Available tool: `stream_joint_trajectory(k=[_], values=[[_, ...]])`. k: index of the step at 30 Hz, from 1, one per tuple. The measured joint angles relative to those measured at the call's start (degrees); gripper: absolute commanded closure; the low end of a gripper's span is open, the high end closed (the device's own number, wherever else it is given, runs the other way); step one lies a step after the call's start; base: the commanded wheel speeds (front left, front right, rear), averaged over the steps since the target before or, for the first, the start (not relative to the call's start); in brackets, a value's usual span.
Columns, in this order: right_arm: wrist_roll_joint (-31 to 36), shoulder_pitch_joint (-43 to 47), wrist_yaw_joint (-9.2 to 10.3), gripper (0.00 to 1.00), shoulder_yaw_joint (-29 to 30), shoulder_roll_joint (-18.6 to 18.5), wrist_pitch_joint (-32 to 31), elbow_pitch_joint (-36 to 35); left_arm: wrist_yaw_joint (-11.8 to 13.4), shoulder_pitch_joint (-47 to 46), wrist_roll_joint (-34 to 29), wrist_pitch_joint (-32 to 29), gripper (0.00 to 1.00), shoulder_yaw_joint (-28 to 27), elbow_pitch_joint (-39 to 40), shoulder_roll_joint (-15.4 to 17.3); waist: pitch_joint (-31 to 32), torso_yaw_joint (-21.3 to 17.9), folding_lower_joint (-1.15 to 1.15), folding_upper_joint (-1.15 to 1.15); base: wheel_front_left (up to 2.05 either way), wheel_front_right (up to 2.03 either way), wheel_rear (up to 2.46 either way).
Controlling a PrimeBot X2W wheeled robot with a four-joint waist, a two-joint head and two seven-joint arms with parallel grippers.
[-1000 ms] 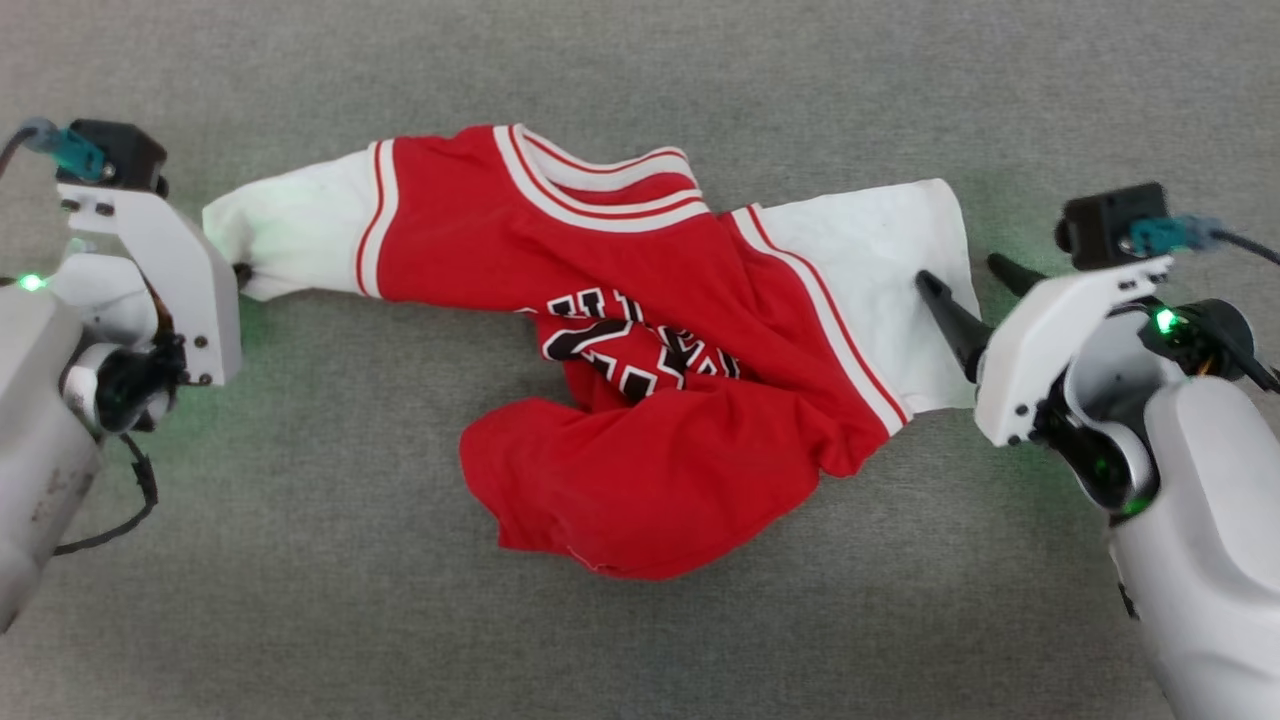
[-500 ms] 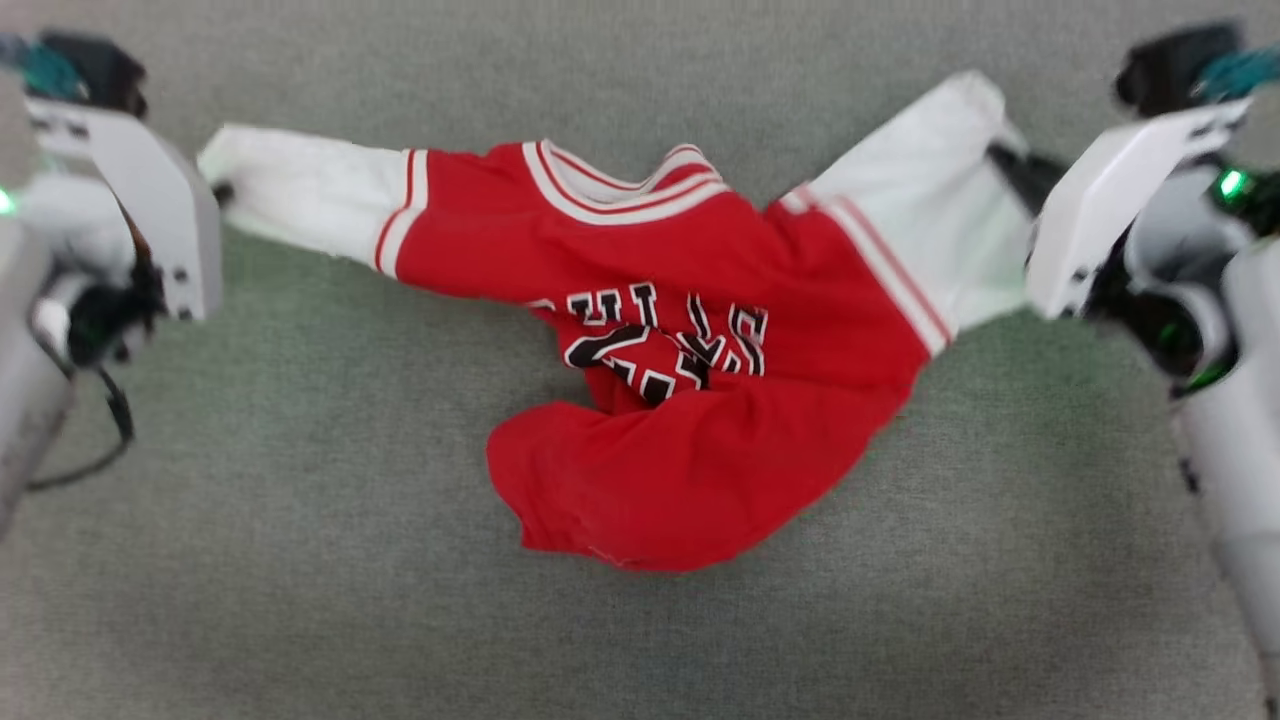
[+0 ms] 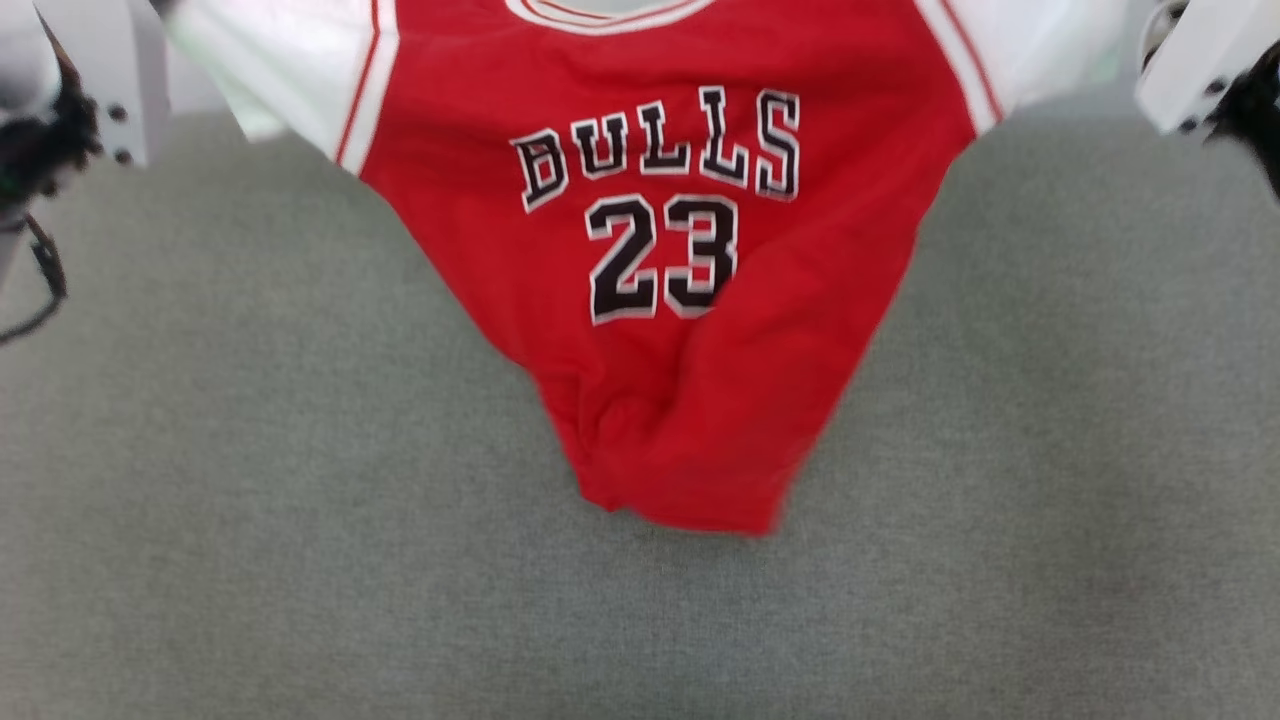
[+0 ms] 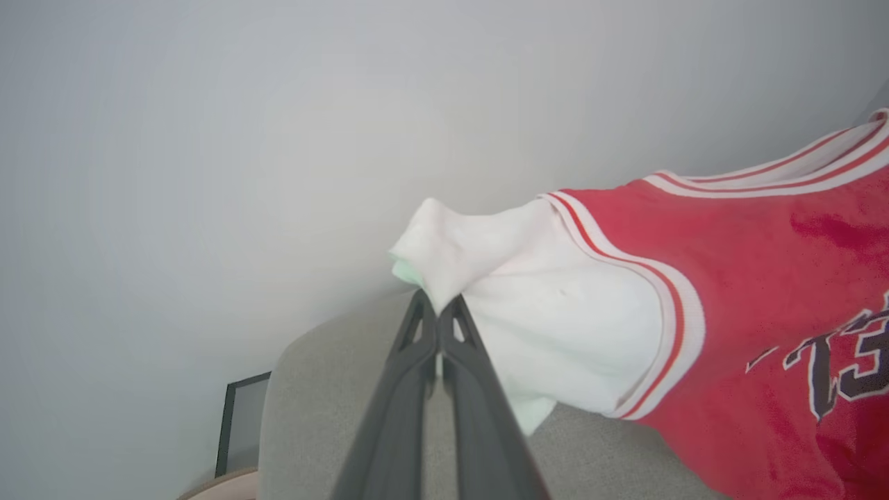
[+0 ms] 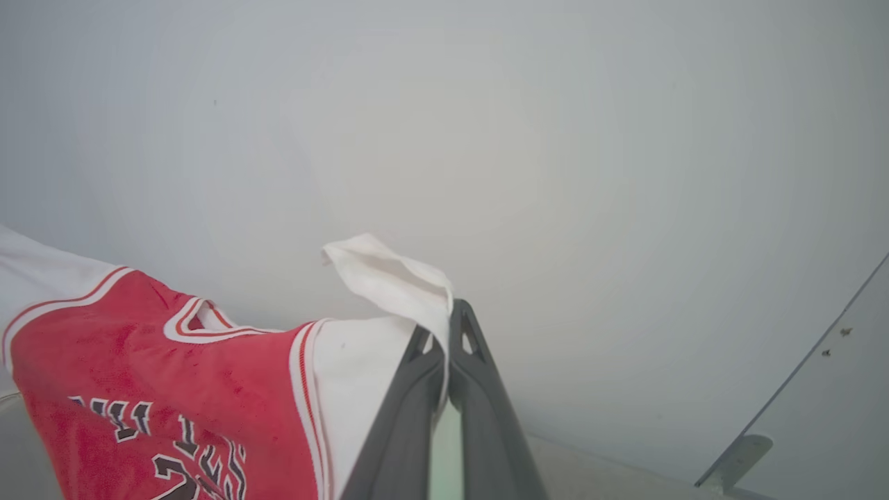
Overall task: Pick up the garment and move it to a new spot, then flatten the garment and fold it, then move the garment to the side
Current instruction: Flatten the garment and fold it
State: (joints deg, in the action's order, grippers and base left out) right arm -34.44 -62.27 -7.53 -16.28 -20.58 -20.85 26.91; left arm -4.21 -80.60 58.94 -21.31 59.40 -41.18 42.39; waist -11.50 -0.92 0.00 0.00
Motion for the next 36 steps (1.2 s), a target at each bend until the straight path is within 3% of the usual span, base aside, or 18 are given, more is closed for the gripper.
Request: stream_joint_trajectory(k=[8, 17, 29, 36], values=[[-1.6, -5.8, 0.00, 1.00, -3.4, -2.4, 7.9, 3.1, -0.8, -4.9, -1.5, 1.8, 1.00, -0.8, -0.7, 0.3, 5.9, 0.1, 0.00, 0.00, 0.00, 0.00, 0.00], [-6.4, -9.7, 0.00, 1.00, -6.6, -3.6, 9.1, 7.6, -1.7, -8.3, -0.6, 1.3, 1.00, -1.6, -1.1, -0.5, 10.0, 0.0, 0.00, 0.00, 0.00, 0.00, 0.00], [-9.3, -16.2, 0.00, 1.00, -10.1, -4.4, 8.9, 11.9, -2.1, -13.0, -1.1, 1.7, 1.00, -1.6, -1.6, -3.0, 5.2, -0.7, 0.00, 0.00, 0.00, 0.00, 0.00], [-5.0, -23.0, 0.00, 1.00, -12.8, -4.8, 17.7, 15.8, -1.5, -19.1, -5.0, 6.6, 1.00, -1.3, -3.9, -7.0, -1.0, -1.3, 0.00, 0.00, 0.00, 0.00, 0.00]])
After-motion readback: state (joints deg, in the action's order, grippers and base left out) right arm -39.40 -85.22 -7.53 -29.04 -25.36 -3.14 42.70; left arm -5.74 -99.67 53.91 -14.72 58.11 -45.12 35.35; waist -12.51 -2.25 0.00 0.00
